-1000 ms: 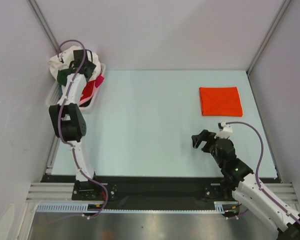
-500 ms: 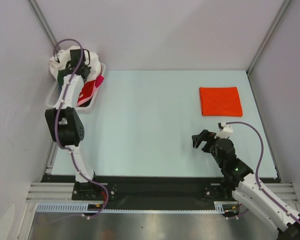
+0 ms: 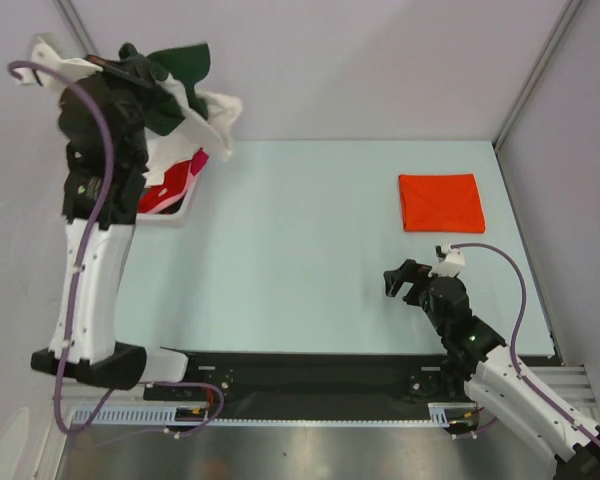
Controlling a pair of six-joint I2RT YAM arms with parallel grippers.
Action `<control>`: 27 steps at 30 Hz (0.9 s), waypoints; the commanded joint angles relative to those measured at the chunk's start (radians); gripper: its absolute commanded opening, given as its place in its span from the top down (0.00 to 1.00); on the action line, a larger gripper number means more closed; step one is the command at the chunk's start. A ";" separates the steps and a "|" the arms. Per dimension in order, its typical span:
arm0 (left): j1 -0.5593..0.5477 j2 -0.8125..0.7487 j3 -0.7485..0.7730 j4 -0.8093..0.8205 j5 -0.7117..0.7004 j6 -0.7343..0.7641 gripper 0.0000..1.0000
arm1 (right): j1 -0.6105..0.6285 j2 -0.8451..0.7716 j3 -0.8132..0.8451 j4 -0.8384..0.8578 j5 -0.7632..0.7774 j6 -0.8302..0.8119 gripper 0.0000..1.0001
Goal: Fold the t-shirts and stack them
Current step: Move the tshirt to the center of the board
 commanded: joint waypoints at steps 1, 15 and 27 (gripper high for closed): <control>-0.073 -0.081 0.113 0.084 0.113 0.056 1.00 | 0.004 -0.002 0.024 0.021 0.031 0.006 0.01; -0.449 0.118 0.222 0.207 0.463 -0.133 0.99 | 0.004 -0.036 0.030 -0.025 0.083 0.020 0.01; -0.451 0.306 0.559 0.228 0.428 -0.094 0.95 | 0.004 -0.052 0.030 -0.036 0.094 0.015 0.01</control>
